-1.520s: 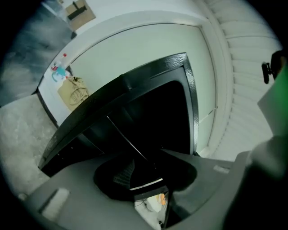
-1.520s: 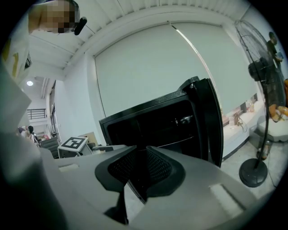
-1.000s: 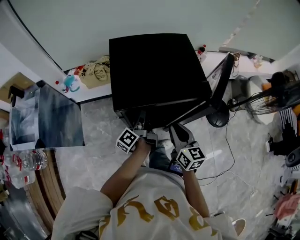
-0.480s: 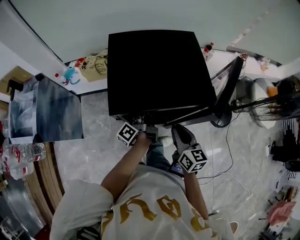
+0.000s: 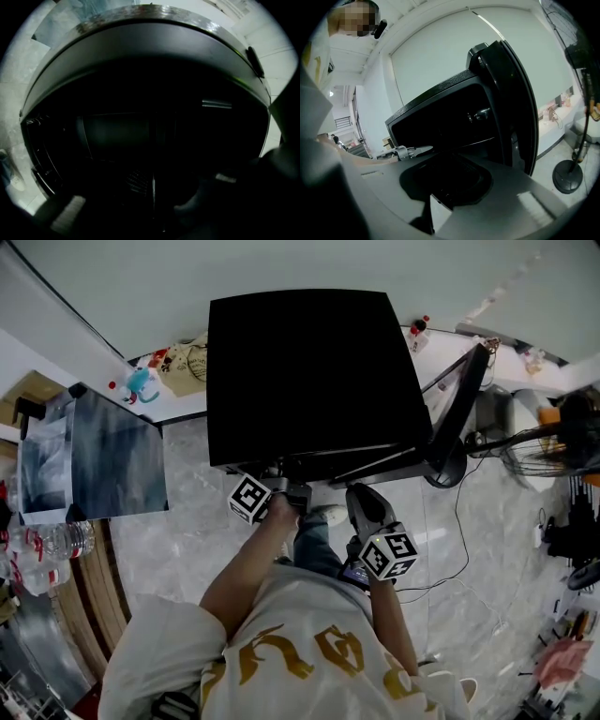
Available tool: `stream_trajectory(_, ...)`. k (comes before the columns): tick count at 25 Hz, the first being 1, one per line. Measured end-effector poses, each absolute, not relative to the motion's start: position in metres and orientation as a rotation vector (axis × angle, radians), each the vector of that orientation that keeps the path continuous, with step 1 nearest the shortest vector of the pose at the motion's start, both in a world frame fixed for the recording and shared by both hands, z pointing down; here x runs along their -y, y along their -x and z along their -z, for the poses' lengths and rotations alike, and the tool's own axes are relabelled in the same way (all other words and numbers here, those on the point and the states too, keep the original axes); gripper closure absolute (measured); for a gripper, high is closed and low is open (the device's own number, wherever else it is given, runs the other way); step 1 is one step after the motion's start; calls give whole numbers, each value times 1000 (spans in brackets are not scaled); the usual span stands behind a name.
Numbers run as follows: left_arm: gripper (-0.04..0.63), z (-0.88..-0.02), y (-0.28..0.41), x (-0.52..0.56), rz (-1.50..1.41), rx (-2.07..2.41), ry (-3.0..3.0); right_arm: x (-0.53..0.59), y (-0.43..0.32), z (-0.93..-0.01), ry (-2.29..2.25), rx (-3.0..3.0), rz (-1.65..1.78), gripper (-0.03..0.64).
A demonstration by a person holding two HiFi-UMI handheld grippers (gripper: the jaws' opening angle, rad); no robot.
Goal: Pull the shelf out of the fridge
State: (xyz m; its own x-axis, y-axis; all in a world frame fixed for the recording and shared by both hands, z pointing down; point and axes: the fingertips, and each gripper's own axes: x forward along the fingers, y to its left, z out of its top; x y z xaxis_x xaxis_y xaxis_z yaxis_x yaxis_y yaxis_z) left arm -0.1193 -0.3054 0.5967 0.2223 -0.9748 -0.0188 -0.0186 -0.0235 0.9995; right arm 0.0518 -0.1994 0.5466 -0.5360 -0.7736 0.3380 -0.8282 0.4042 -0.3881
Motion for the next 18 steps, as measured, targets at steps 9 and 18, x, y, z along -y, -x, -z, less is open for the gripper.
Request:
stream_trajectory(9,584,-594,117,298,1052,1021,-1322,193,-55,-542,-1476,2550,-787,554)
stream_trajectory(18,584,-595,111,273,1027,1000,-1311,184,-51,-533,-1477,2579,-758,557)
